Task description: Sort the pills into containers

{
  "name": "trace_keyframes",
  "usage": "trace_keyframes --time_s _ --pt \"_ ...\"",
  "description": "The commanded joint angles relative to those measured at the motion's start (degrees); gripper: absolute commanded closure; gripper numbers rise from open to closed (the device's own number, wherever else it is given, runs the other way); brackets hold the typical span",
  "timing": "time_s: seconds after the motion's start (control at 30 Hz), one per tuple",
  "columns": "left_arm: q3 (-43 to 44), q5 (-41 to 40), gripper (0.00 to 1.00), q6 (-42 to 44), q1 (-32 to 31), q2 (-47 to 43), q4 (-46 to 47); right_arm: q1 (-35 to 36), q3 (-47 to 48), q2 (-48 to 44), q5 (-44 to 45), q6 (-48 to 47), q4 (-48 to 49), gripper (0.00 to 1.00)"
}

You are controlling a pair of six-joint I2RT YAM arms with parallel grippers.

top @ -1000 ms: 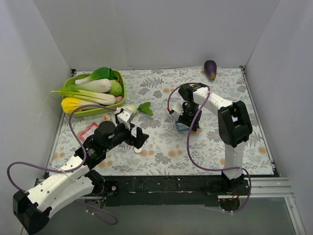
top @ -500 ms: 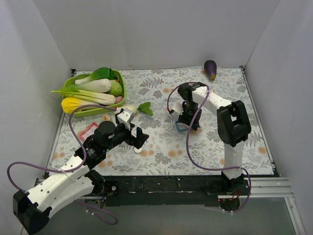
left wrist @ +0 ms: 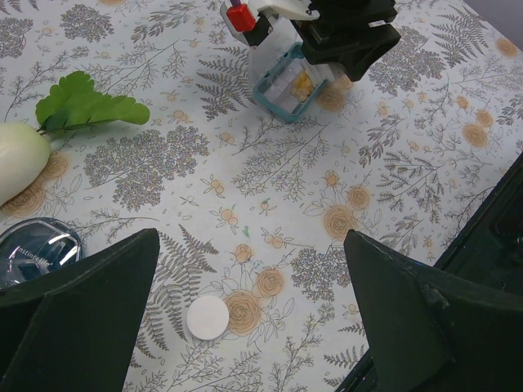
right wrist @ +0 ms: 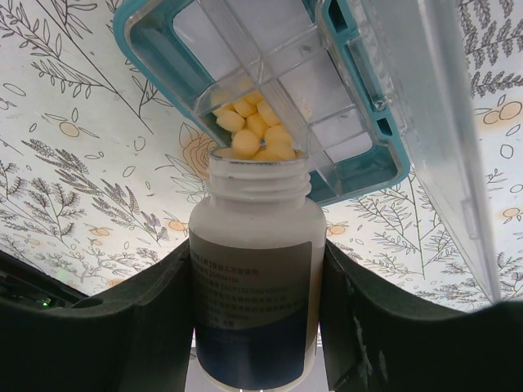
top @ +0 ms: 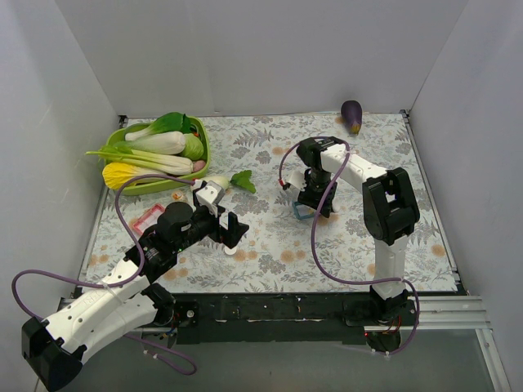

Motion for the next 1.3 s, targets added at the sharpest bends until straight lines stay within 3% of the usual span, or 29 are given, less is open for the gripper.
trace_keyframes --time_s 0.0,1.27 --pt "-0.08 0.48 0.02 0.88 0.39 -0.49 0.57 0.36 1.34 0.22 -0.92 -0.89 -1.43 0.99" --pt "0.01 0.30 0.02 0.80 0.39 0.38 0.57 -3.42 0.90 -2.68 -9.27 -0.45 1.91 0.99"
